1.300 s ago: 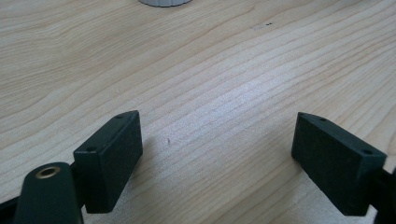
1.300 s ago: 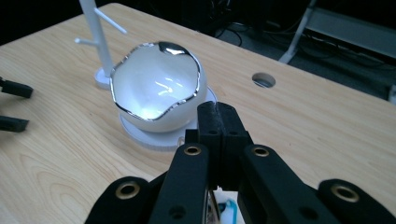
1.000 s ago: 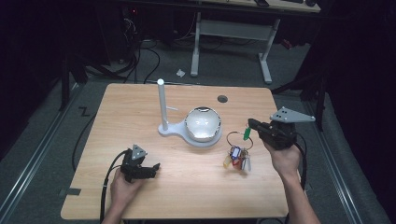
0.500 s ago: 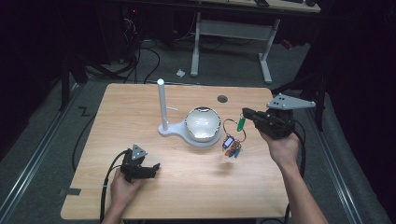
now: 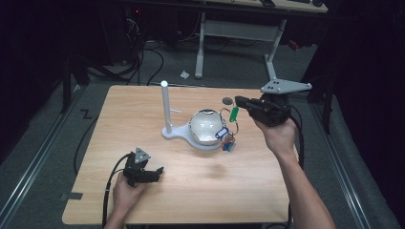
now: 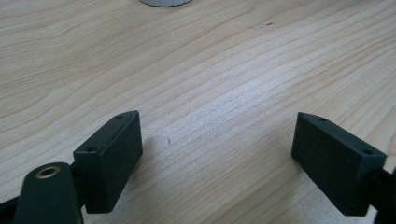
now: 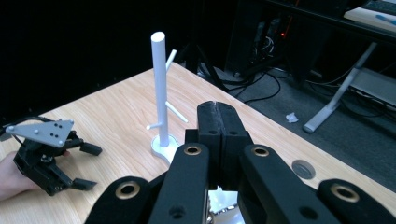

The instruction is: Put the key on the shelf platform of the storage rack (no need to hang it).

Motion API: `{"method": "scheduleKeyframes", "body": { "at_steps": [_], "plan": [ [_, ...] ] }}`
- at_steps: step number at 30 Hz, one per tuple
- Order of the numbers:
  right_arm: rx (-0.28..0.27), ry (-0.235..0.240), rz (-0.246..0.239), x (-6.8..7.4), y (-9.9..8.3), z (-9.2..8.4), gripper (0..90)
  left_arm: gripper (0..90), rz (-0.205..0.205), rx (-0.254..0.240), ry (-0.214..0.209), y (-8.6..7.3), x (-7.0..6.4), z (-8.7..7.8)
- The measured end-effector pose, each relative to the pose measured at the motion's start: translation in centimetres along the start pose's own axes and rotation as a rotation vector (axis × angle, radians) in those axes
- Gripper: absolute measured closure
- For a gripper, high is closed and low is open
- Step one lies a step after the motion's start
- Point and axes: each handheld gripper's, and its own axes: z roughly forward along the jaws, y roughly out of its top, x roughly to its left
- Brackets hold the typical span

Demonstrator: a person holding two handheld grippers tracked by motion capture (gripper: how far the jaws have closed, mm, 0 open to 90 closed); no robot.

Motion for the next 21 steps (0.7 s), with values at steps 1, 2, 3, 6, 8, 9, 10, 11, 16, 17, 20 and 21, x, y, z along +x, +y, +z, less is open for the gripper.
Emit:
{"method": "scheduleKeyframes", "body": {
  "at_steps": [1, 2, 3, 6, 8, 9, 10, 11, 16, 17, 20, 21],
  "plan": [
    [0.001, 0.003, -0.002, 0.0, 0.3, 0.2, 90.0, 16.6, 0.000, 0.000, 0.000, 0.0, 0.0, 0.0],
    [0.001, 0.006, -0.003, 0.0, 0.5, 0.4, 90.0, 16.6, 0.000, 0.000, 0.000, 0.0, 0.0, 0.0],
    [-0.002, 0.008, -0.004, -0.1, 0.9, 0.6, 90.0, 16.6, -0.004, -0.001, 0.001, 0.0, 0.0, 0.0],
    [-0.013, 0.006, -0.002, -0.3, 1.8, 0.9, 90.0, 16.6, -0.001, -0.002, 0.000, 0.0, 0.0, 0.0],
    [-0.021, 0.009, 0.009, -0.5, 2.4, 1.2, 90.0, 16.6, -0.014, -0.002, 0.005, 0.0, -0.1, 0.0],
    [-0.020, 0.009, 0.008, -0.6, 2.6, 1.4, 90.0, 16.6, -0.016, -0.002, 0.006, 0.0, -0.1, 0.0],
    [-0.016, 0.008, 0.006, -0.6, 2.9, 1.7, 90.0, 16.6, -0.013, -0.003, 0.005, 0.0, -0.1, 0.0],
    [-0.012, 0.006, 0.006, -0.6, 3.1, 2.0, 90.0, 16.5, -0.005, -0.003, 0.002, 0.0, 0.0, 0.0],
    [-0.017, 0.006, 0.022, -0.9, 3.3, 3.1, 90.0, 16.5, 0.000, -0.005, 0.003, 0.0, 0.0, 0.0],
    [-0.017, 0.009, 0.029, -1.0, 3.3, 3.4, 90.0, 16.5, -0.001, -0.004, 0.003, 0.0, 0.0, 0.0],
    [-0.006, 0.006, 0.037, -1.2, 3.2, 4.2, 90.0, 16.6, -0.005, -0.003, 0.002, 0.0, 0.0, 0.0],
    [-0.003, 0.005, 0.041, -1.3, 3.2, 4.5, 90.0, 16.6, -0.002, -0.001, 0.001, 0.0, 0.0, 0.0]
  ]
}}
